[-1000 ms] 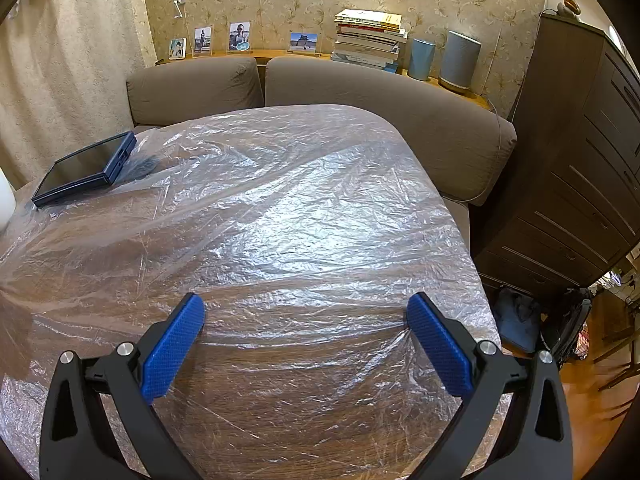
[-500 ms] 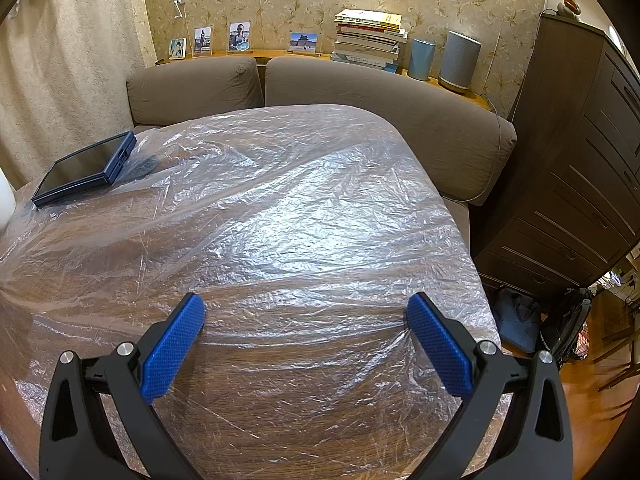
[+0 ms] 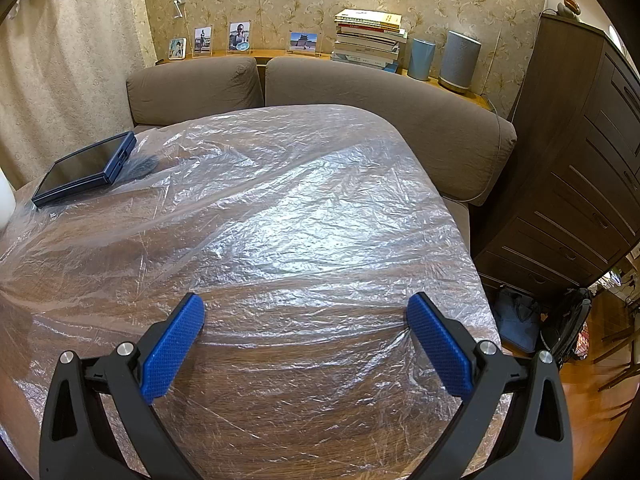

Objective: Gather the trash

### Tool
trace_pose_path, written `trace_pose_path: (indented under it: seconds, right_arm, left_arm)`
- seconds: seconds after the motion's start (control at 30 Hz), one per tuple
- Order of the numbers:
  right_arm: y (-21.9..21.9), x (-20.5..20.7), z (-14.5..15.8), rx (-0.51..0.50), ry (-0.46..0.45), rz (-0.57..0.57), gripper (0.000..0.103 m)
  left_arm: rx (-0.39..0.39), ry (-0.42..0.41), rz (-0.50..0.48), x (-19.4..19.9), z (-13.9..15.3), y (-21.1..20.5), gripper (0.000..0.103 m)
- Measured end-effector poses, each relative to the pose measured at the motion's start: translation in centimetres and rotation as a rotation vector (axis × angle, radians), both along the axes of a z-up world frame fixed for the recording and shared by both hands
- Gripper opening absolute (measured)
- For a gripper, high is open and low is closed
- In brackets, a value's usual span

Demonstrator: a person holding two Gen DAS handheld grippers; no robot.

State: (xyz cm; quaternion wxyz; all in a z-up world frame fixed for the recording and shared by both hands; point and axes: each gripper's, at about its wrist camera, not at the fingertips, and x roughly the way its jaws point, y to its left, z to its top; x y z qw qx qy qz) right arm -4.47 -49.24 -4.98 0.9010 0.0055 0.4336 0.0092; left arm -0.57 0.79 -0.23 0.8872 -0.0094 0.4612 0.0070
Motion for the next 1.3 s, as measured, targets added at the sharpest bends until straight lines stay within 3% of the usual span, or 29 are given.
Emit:
trace_pose_path:
  seconds: [1.3]
  right_arm:
    - [-0.04,0.02,-0.02,0.000,0.000,0.000,0.099]
  left_arm:
    - [0.000,0.000,-0.002,0.28,-0.12,-0.13,0.102]
